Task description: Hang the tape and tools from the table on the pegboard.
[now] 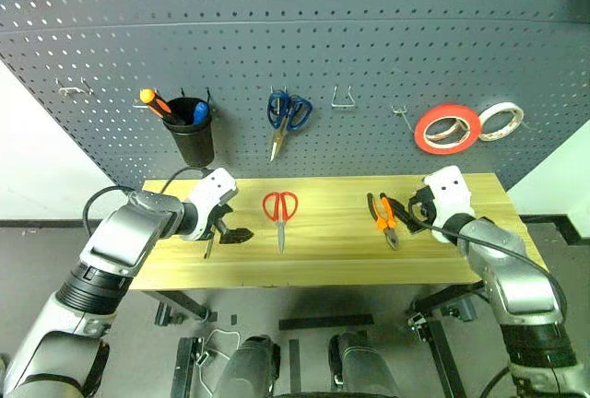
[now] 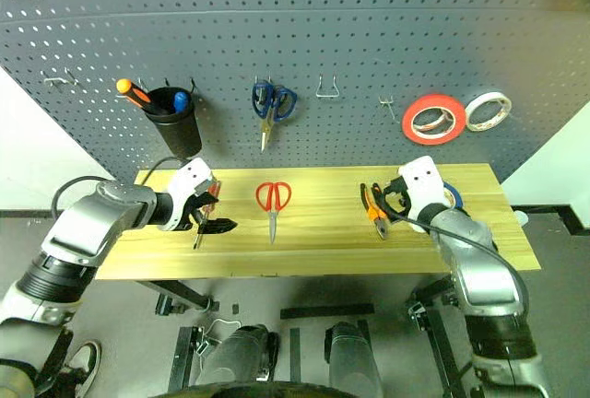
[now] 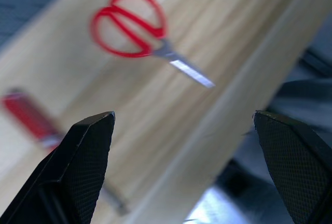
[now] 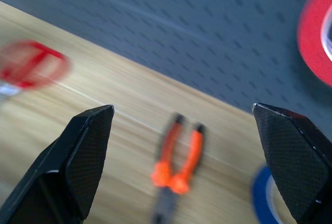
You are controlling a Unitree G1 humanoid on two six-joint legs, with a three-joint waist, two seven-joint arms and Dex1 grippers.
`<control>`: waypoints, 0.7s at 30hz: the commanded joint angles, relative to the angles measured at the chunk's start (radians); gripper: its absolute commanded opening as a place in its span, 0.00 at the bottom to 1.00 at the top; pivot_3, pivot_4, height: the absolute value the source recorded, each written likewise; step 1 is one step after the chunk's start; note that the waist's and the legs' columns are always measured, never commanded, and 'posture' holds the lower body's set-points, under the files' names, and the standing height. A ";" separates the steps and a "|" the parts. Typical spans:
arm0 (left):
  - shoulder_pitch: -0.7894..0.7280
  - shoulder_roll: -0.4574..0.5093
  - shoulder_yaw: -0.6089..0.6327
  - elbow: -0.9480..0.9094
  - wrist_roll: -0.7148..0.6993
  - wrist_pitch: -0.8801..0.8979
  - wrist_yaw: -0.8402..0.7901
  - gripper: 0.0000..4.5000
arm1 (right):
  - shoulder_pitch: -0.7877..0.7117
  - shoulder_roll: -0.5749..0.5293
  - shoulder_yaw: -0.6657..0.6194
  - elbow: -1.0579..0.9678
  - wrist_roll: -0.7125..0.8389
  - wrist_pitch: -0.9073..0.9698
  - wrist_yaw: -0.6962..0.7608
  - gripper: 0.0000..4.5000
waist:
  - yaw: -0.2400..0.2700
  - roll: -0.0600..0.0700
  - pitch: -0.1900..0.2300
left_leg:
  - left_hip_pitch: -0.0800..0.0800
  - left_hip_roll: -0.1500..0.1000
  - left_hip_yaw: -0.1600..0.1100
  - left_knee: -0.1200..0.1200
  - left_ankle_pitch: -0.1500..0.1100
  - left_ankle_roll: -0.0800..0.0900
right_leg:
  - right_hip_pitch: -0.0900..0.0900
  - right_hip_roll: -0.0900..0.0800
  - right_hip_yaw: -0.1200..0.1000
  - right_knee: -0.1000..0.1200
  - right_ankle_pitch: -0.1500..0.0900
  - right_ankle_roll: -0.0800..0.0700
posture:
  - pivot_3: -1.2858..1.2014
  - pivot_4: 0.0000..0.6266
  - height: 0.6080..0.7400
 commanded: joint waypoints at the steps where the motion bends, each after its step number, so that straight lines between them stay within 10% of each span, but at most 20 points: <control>1: -0.031 0.035 0.015 -0.031 -0.027 0.043 -0.015 0.99 | -0.047 -0.034 0.042 0.031 -0.037 0.009 0.024 1.00 | 0.000 0.000 0.007 | -0.003 0.000 0.000 0.000 0.000 0.001 | -0.003 0.000 0.000 0.000 -0.001 -0.001 | 0.56 0.40 1.00; 21: -0.032 0.105 -0.021 -0.083 -0.082 0.052 -0.021 0.99 | -0.062 -0.126 -0.007 -0.041 0.086 0.205 0.176 1.00 | -0.022 -0.003 0.068 | -0.029 -0.001 -0.001 0.002 0.000 0.000 | -0.028 -0.003 -0.001 0.003 -0.001 -0.001 | 0.54 0.44 1.00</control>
